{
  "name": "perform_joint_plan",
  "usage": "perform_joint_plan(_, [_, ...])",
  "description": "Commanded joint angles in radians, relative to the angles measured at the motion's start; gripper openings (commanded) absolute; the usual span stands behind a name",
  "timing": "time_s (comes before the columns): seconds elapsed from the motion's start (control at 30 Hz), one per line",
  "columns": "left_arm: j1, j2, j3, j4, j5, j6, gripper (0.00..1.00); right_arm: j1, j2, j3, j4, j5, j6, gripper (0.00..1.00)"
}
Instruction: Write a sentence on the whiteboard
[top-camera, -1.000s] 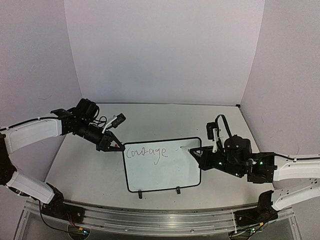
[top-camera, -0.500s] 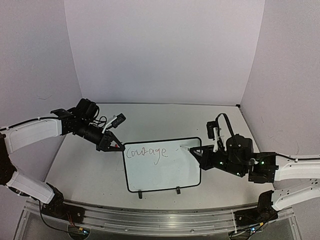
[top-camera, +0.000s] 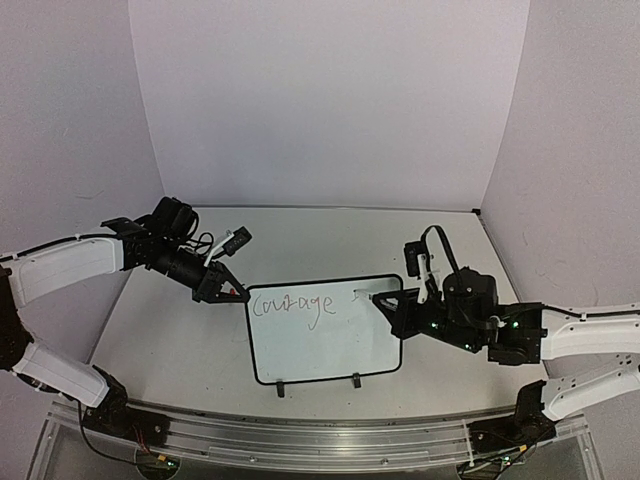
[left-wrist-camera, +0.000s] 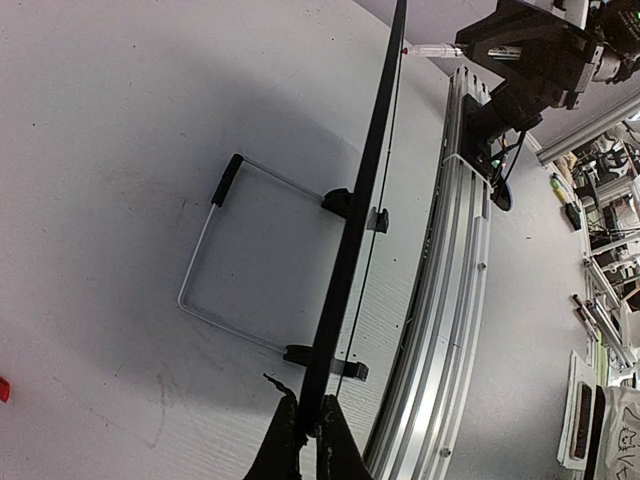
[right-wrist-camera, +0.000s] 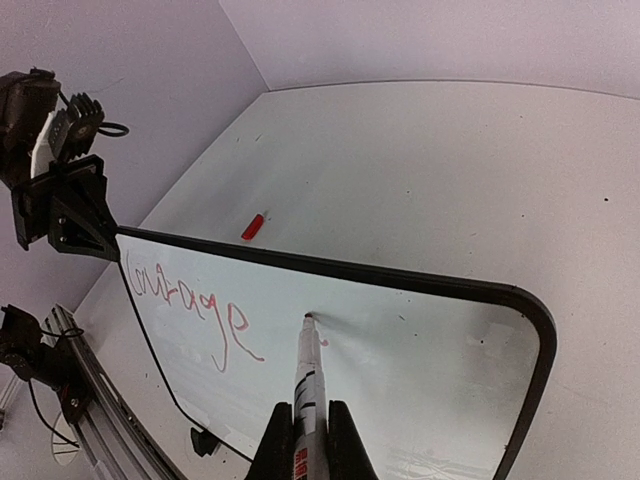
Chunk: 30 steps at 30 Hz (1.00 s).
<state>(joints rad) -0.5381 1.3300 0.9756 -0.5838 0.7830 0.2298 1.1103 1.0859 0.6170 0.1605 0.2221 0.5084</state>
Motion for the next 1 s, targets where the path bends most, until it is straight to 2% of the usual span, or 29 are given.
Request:
perform_joint_plan(0.0, [-0.016, 0.023, 0.010, -0.012, -0.062, 0.018, 0.00, -0.004, 0.002, 0.038, 0.031, 0.024, -0.013, 0.00])
perform_joint_plan(0.2, [-0.016, 0.024, 0.011, -0.012, -0.062, 0.018, 0.00, -0.004, 0.028, 0.032, 0.027, 0.015, 0.012, 0.00])
perform_joint_plan(0.97, [-0.016, 0.025, 0.011, -0.011, -0.062, 0.018, 0.00, -0.002, -0.030, -0.083, -0.008, -0.020, 0.160, 0.00])
